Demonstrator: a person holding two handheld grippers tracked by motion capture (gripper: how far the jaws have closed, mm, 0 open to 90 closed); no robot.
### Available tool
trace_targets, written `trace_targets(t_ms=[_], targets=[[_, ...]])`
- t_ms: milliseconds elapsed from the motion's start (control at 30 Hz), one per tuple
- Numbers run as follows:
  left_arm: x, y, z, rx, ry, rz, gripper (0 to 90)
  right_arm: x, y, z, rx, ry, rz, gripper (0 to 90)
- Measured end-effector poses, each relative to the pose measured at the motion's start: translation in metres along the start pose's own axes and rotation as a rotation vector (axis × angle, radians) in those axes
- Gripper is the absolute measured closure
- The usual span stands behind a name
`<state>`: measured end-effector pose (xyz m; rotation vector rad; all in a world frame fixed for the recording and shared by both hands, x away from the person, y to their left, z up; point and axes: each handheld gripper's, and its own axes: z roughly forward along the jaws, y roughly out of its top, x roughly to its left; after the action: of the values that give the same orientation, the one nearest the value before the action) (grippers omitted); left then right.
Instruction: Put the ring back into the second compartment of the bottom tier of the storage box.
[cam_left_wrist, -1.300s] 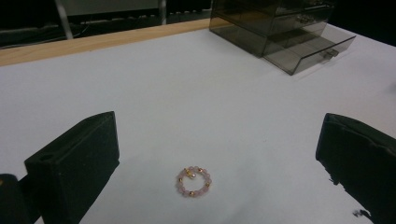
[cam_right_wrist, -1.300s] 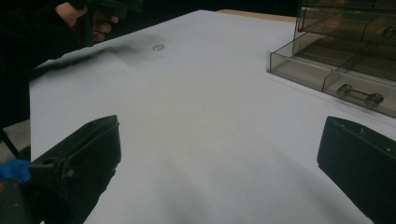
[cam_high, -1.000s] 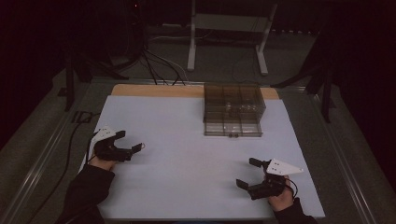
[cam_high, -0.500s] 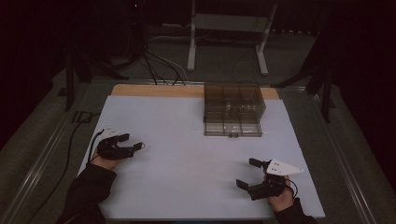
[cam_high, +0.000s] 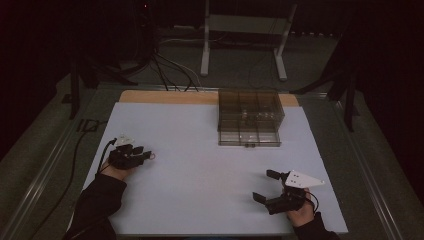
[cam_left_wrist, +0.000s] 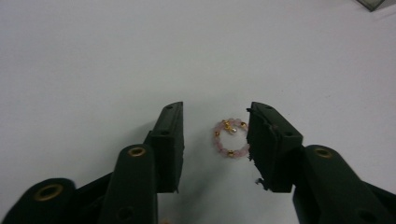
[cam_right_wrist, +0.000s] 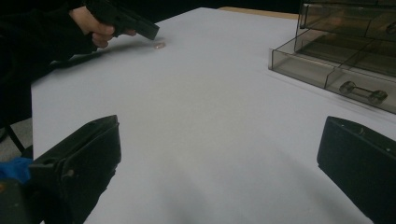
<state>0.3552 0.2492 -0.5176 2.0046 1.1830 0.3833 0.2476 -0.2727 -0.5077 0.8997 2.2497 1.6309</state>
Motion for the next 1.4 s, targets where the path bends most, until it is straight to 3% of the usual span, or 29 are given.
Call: trace_targets(t_ms=[167, 433, 733, 1000, 1400], targets=[[-0.003, 0.001, 0.008, 0.043, 0.028, 0.015, 65.8, 0.0, 0.0, 0.0, 0.001, 0.0, 0.001, 0.0], [-0.005, 0.004, 0.014, 0.057, 0.036, 0.024, 73.9, 0.0, 0.0, -0.001, 0.004, -0.003, -0.004, 0.0], [-0.003, 0.005, 0.015, 0.073, 0.055, -0.008, 87.3, 0.0, 0.0, 0.0, 0.005, -0.01, -0.004, 0.0], [-0.003, 0.008, 0.016, 0.086, 0.051, -0.002, 89.4, 0.001, -0.001, 0.0, 0.011, -0.019, -0.011, 0.0], [-0.009, 0.013, 0.012, 0.054, 0.03, 0.011, 89.9, 0.0, -0.001, -0.001, 0.012, -0.02, -0.01, 0.0]])
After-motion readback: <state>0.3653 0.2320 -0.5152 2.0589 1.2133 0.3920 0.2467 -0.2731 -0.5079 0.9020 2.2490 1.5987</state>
